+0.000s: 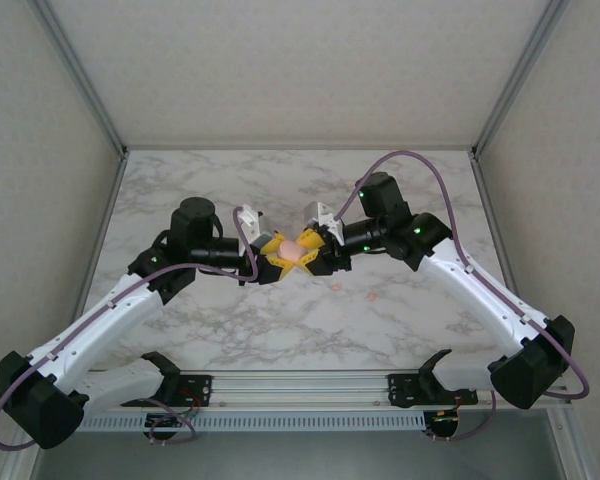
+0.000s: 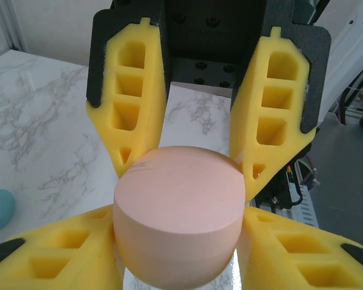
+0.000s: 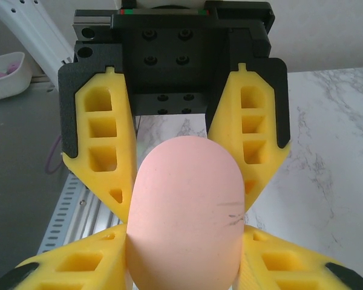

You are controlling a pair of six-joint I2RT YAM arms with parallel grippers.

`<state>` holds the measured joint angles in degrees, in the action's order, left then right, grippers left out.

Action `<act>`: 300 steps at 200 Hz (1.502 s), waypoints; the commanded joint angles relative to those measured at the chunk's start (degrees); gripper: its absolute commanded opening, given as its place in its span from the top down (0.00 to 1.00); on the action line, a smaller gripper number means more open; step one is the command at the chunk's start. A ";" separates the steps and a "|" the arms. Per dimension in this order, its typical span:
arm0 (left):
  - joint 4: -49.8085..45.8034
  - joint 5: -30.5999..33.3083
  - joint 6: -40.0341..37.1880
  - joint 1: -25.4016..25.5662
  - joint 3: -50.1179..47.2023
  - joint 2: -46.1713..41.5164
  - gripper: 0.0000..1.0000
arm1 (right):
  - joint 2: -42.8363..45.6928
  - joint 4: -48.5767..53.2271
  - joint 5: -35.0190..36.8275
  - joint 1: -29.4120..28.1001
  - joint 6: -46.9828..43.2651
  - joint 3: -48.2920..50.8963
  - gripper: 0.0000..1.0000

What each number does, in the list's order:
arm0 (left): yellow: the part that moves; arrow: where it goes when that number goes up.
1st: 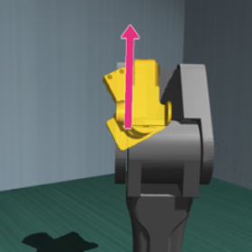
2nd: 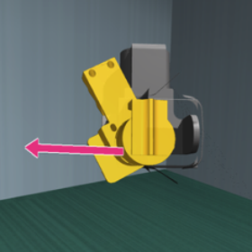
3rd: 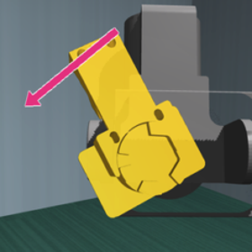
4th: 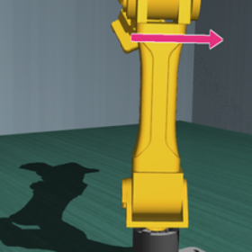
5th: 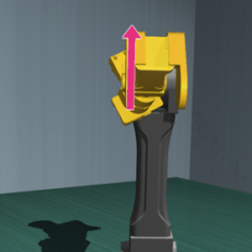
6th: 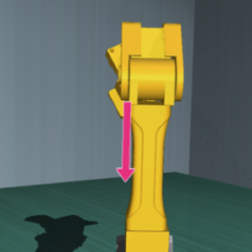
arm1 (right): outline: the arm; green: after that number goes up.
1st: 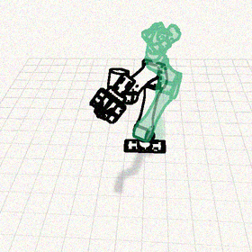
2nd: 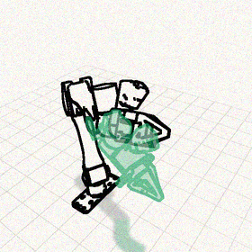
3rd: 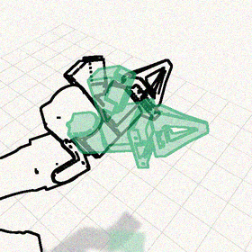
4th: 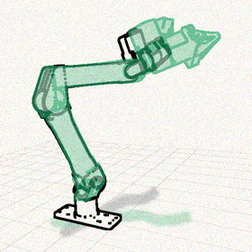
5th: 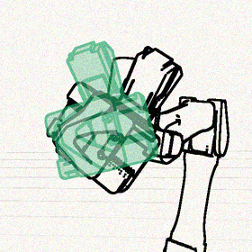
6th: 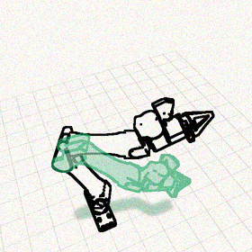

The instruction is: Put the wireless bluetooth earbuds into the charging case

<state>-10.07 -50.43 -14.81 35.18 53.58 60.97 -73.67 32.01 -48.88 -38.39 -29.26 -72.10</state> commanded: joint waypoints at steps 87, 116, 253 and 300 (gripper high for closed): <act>-0.61 -0.92 0.83 1.03 1.68 -0.24 0.67 | 1.48 -3.13 6.06 -0.02 1.58 0.01 0.53; 3.35 0.68 3.50 1.06 -0.78 -2.09 0.71 | 2.30 -3.17 9.50 0.41 7.00 -0.58 0.42; 24.38 5.75 14.37 2.87 -10.38 -5.99 0.72 | 1.45 -6.59 14.43 1.03 31.72 -2.18 0.31; 24.74 7.07 14.37 2.96 -11.04 -6.53 0.73 | 0.52 -5.82 16.95 1.08 35.08 -5.20 0.31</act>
<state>11.57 -40.71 -1.21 36.51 42.89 56.01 -72.29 28.03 -36.73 -38.00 2.57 -74.98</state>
